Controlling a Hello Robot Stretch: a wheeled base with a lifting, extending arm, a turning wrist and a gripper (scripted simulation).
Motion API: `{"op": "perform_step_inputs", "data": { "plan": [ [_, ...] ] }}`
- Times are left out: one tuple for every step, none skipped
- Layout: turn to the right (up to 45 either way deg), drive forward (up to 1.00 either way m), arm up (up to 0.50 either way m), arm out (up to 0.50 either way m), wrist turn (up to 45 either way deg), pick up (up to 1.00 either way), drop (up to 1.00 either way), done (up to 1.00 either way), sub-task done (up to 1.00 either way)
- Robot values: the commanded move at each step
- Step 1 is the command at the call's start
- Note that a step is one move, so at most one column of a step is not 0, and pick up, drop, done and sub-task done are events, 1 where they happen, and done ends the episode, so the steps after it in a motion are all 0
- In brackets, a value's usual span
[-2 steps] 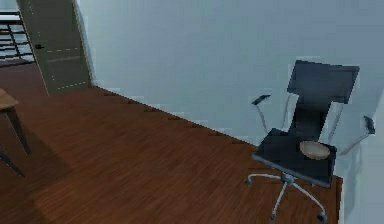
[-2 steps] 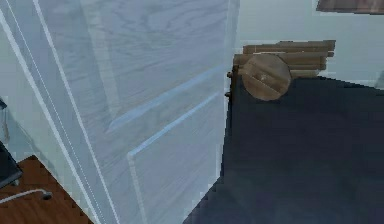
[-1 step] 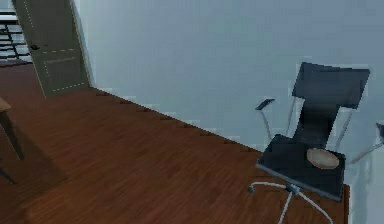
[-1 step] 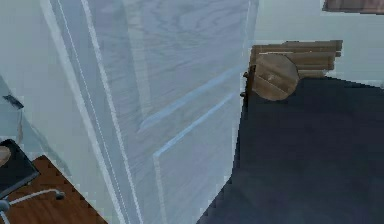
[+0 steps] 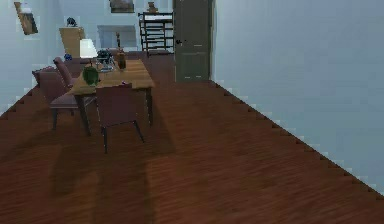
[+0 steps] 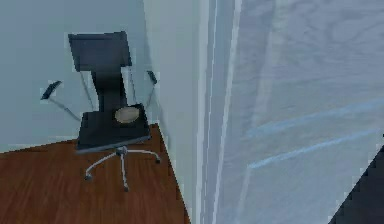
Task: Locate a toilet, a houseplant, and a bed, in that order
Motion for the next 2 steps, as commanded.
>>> {"op": "perform_step_inputs", "data": {
  "plan": [
    [0.0,1.0,0.0,0.0,0.0,0.0,0.0,0.0,0.0],
    [-3.0,0.0,0.0,0.0,0.0,0.0,0.0,0.0,0.0]
  ]
}}
